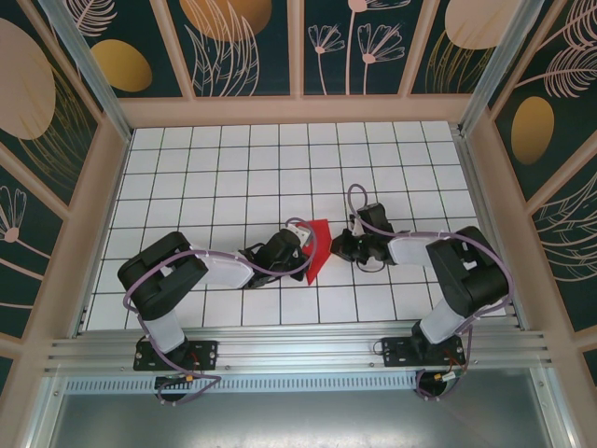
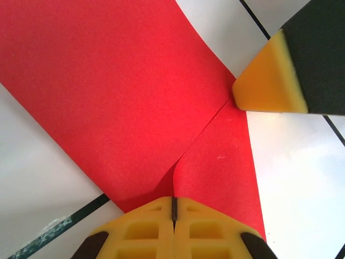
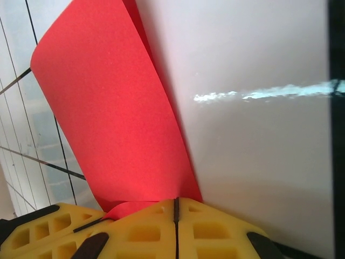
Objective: Fold a paper plane with a square sheet of paper (pick it up from the middle)
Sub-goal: Third fold the triangle at the center of the table.
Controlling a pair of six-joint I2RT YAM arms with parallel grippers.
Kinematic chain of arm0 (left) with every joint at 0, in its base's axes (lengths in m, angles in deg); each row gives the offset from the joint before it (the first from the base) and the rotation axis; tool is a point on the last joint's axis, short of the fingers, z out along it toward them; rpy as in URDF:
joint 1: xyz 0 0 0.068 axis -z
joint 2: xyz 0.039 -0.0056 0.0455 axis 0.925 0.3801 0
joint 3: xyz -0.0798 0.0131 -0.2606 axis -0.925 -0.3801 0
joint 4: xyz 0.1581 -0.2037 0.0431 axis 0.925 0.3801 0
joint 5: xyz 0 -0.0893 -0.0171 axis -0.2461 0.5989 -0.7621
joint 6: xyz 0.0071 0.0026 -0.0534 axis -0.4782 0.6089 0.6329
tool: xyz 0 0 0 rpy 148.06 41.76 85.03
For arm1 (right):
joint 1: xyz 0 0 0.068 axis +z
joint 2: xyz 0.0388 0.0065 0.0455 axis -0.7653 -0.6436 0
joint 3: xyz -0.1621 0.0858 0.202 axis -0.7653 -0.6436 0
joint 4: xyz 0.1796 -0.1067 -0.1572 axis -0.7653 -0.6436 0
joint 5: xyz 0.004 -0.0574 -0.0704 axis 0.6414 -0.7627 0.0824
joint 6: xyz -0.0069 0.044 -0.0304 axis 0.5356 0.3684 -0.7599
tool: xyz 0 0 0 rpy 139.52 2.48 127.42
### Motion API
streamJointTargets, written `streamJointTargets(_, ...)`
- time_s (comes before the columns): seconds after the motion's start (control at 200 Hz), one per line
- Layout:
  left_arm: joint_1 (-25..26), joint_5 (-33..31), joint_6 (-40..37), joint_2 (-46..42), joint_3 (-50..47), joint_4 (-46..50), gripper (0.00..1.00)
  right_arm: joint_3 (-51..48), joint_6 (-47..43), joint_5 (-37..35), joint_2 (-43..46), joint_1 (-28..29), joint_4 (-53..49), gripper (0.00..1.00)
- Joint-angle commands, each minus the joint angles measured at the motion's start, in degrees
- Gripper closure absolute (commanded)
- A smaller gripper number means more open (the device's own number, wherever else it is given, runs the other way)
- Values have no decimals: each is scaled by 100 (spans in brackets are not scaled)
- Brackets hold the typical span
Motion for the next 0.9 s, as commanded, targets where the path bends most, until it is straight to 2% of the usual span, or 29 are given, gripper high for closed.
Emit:
streamJointTargets(0.0, -35, 50, 2, 4, -147, 381, 100, 234, -177, -99, 357, -44, -344, 91)
streamJointTargets(0.24, -35, 43, 37, 27, -120, 373, 100, 123, -48, 117, -20, -13, 54, 91)
streamJointTargets(0.485, -35, 30, 58, 52, -149, 381, 100, 120, -108, -225, -437, -4, -104, 92)
streamJointTargets(0.736, -35, -35, 107, 35, -149, 387, 100, 360, -202, -199, 386, 93, -611, 91)
streamJointTargets(0.896, -43, -79, 117, 60, -124, 394, 100, 166, 71, 64, 590, 438, -243, 91)
